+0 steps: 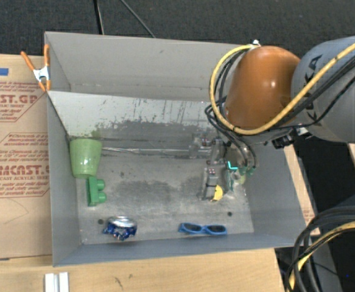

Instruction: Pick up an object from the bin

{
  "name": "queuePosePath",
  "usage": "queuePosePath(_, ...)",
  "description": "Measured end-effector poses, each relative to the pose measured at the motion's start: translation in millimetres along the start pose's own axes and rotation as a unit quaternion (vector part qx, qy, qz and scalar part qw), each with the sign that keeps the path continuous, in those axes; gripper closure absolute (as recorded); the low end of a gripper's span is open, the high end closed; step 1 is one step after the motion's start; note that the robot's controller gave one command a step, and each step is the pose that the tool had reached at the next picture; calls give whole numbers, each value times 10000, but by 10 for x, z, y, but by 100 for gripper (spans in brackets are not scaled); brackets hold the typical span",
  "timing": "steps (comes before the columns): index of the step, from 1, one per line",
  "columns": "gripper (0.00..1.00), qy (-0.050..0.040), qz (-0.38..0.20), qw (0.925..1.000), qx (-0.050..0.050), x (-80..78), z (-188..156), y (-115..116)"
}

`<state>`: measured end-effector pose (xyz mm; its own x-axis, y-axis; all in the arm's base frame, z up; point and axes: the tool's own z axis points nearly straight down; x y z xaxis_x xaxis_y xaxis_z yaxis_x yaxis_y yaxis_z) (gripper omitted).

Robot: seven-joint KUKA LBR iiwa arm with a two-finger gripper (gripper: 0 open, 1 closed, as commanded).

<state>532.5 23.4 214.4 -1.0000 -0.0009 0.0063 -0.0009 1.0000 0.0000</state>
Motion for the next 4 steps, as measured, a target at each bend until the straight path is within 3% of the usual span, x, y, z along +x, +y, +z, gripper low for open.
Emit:
queuePosePath(1,0,23,44,10000,6,549,1145,-618)
queuePosePath(2,0,-80,-239,9997,2,500,1450,-540)
queuePosePath(3,100,-32,-244,9997,-1,527,1454,-539)
queuePosePath(4,100,-76,-176,9998,5,409,156,-419)
